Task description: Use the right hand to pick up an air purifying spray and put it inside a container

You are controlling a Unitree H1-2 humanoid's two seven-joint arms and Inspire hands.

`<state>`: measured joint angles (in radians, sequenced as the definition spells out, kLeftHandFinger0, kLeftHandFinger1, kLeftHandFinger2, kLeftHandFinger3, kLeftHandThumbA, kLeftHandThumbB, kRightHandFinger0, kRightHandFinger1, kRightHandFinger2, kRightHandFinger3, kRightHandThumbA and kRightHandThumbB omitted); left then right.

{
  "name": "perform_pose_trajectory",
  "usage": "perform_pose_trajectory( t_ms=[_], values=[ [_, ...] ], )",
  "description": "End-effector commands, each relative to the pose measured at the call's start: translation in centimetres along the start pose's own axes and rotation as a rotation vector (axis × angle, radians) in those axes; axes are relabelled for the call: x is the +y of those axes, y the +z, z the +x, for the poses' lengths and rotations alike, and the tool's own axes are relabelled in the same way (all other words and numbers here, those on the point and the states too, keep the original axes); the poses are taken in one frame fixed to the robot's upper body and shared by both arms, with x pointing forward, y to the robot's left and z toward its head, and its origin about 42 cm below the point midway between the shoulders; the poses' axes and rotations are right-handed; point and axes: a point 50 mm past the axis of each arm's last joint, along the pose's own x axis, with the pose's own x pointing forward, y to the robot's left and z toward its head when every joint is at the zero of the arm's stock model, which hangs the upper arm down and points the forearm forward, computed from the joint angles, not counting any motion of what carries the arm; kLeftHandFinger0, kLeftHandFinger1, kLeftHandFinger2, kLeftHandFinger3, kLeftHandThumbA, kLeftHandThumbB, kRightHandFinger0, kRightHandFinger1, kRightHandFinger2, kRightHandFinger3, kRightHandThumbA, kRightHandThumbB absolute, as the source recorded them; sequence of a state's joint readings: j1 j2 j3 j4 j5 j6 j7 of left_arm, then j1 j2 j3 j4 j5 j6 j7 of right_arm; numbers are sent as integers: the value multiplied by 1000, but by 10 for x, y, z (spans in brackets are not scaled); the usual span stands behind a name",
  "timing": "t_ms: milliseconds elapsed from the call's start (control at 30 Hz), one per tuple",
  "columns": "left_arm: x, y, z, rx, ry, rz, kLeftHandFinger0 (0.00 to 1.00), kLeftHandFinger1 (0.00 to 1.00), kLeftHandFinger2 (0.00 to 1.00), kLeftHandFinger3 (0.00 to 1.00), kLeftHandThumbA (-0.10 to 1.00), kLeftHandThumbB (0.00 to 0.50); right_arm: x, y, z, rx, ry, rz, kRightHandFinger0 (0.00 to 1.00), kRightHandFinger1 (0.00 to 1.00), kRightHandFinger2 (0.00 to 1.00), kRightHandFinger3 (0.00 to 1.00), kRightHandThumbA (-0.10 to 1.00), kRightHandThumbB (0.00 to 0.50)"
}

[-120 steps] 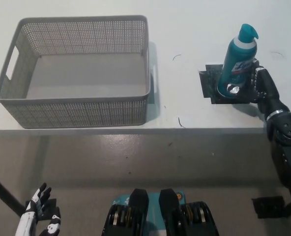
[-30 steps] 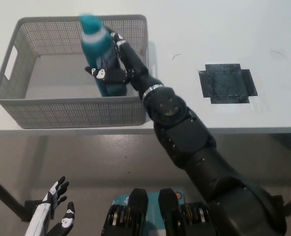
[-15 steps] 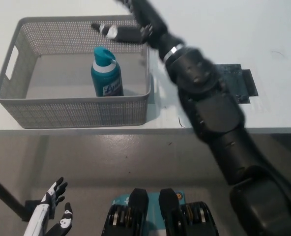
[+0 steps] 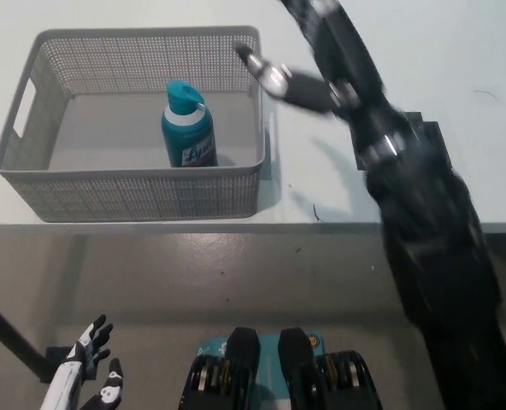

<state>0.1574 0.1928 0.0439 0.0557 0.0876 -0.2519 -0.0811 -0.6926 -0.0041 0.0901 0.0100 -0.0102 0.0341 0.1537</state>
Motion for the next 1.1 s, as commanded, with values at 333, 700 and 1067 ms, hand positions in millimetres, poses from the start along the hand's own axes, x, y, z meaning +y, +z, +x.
perform_pose_trajectory(
  t_ms=[333, 700, 1067],
  values=[
    [30, 20, 18, -94, 57, 39, 990, 1000, 1000, 1000, 347, 480, -40, -57, -328, 278, -151, -146, 1000, 1000, 1000, 1000, 740, 367],
    [26, 9, 0, -67, 106, 11, 989, 1000, 1000, 1000, 525, 452, -57, -118, -388, 577, -245, -102, 1000, 1000, 1000, 1000, 855, 343],
    [28, 6, -4, -73, 131, 18, 912, 1000, 1000, 1000, 657, 485, -58, -120, -376, 545, -255, -78, 1000, 1000, 1000, 1000, 885, 327]
  ],
)
